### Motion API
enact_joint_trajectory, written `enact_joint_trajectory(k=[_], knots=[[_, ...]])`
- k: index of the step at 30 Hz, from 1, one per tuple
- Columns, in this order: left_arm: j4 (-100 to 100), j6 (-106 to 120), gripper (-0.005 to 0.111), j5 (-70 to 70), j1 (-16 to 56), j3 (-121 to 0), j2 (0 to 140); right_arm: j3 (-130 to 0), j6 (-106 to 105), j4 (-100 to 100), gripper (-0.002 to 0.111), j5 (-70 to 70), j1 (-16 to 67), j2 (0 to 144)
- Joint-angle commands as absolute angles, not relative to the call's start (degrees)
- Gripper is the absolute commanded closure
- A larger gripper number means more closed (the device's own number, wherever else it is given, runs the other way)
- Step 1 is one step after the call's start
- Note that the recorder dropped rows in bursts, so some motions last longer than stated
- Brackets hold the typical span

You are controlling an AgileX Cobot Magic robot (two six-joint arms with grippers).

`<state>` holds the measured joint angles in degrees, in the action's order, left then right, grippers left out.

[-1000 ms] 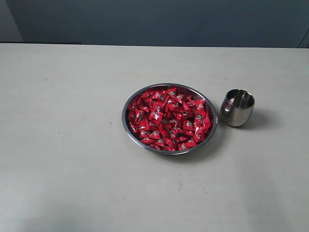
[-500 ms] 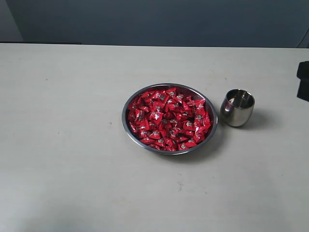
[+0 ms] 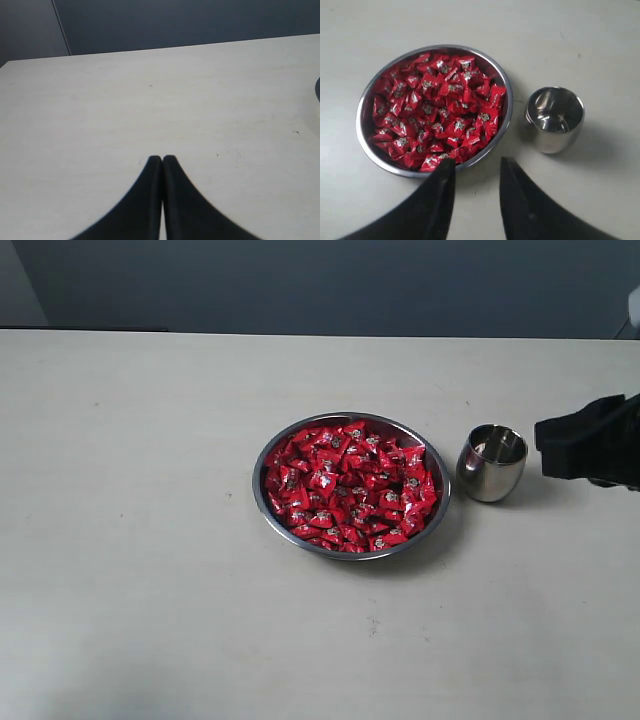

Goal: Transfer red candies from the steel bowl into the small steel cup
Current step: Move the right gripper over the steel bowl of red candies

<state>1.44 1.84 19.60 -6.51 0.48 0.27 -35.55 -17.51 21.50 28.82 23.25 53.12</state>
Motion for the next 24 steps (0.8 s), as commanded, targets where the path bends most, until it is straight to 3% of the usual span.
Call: enact_joint_trajectory(k=[1,18,24], knots=[[1.55,1.68,0.106,19.31,-6.20,0.00,0.00,-35.95,-19.01,23.49,0.070,29.32,23.46,56.37],[1.55,1.68,0.106,19.31,-6.20,0.00,0.00,-38.02,-52.21,53.79,0.070,29.31,23.46,73.30],[1.55,1.68,0.106,19.31,-6.20,0.00,0.00,-38.02,-68.67,65.34,0.070,19.99,23.46,83.24]])
